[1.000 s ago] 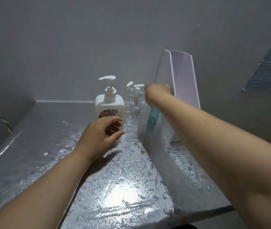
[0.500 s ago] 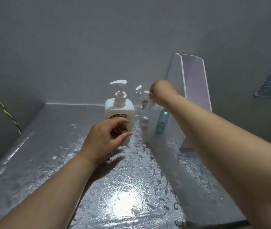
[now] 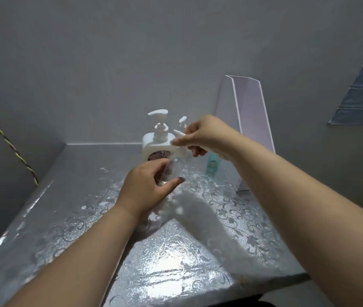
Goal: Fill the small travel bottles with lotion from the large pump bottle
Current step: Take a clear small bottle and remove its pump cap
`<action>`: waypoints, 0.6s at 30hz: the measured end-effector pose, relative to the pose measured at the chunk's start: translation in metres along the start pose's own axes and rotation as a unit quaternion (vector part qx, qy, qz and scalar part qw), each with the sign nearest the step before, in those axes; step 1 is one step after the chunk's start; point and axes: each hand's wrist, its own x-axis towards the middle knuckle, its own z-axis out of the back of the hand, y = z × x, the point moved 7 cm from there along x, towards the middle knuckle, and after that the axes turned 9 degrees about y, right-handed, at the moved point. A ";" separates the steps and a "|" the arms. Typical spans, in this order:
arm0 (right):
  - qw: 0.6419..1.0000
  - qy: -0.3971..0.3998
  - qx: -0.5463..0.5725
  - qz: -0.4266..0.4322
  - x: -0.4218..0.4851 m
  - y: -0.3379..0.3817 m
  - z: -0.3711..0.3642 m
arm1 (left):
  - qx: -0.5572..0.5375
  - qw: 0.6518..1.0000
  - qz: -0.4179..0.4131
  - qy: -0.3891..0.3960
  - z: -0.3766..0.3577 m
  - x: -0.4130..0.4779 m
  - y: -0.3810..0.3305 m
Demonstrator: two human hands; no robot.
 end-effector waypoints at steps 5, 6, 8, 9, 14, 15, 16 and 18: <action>0.999 -0.016 0.032 0.014 0.000 -0.007 -0.016 | -0.029 1.000 -0.007 -0.005 -0.001 -0.002 0.002; 0.999 -0.014 0.019 0.021 -0.001 -0.005 -0.017 | -0.046 0.999 -0.008 -0.005 -0.002 -0.002 0.003; 0.999 -0.016 -0.016 0.041 -0.003 0.000 -0.016 | -0.104 0.994 -0.012 0.005 -0.004 -0.001 0.004; 0.998 -0.014 -0.029 0.058 -0.005 0.003 -0.016 | -0.140 0.990 -0.013 0.014 -0.004 -0.001 0.004; 0.992 0.069 0.002 0.108 -0.011 0.012 -0.013 | -0.205 0.978 -0.020 0.033 -0.002 -0.001 0.006; 0.991 0.079 0.017 0.107 -0.010 0.012 -0.013 | -0.201 0.979 -0.020 0.032 -0.002 -0.001 0.006; 0.991 0.081 0.015 0.101 -0.008 0.011 -0.013 | -0.194 0.980 -0.018 0.030 -0.001 -0.001 0.007; 0.992 0.069 -0.053 0.087 -0.005 0.013 -0.015 | -0.178 0.984 -0.016 0.025 0.001 -0.001 0.008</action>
